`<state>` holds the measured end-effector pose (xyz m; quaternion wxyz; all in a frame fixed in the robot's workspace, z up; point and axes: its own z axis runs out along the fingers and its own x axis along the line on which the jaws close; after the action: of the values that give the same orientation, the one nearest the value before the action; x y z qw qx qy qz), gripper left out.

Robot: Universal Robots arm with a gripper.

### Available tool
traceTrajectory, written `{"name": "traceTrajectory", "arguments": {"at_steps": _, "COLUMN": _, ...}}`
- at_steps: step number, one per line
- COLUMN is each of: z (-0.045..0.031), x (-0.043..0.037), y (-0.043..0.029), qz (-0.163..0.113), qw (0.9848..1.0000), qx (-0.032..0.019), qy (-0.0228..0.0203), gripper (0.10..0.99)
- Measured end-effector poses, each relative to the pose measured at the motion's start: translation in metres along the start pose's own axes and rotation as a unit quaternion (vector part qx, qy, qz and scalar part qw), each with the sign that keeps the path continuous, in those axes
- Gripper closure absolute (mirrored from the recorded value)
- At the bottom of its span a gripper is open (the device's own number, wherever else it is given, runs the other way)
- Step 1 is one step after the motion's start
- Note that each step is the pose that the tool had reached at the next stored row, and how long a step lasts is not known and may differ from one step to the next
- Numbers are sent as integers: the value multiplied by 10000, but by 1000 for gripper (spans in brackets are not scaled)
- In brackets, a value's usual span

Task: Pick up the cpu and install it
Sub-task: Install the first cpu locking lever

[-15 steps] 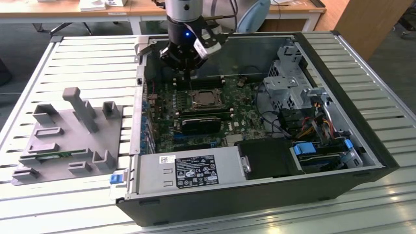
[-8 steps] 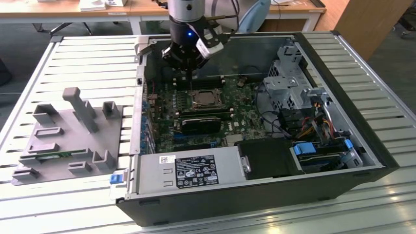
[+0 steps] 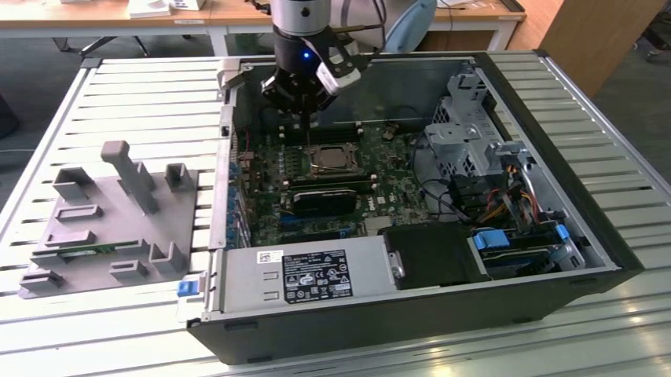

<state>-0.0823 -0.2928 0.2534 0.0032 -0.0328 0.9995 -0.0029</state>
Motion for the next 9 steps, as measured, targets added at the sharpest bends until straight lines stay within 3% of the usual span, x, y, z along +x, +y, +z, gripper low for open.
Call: {"name": "traceTrajectory", "arguments": {"at_steps": 9, "z": 0, "x": 52, "y": -44, "qz": 0, "qw": 10000, "qx": -1, "qy": -1, "gripper": 980}}
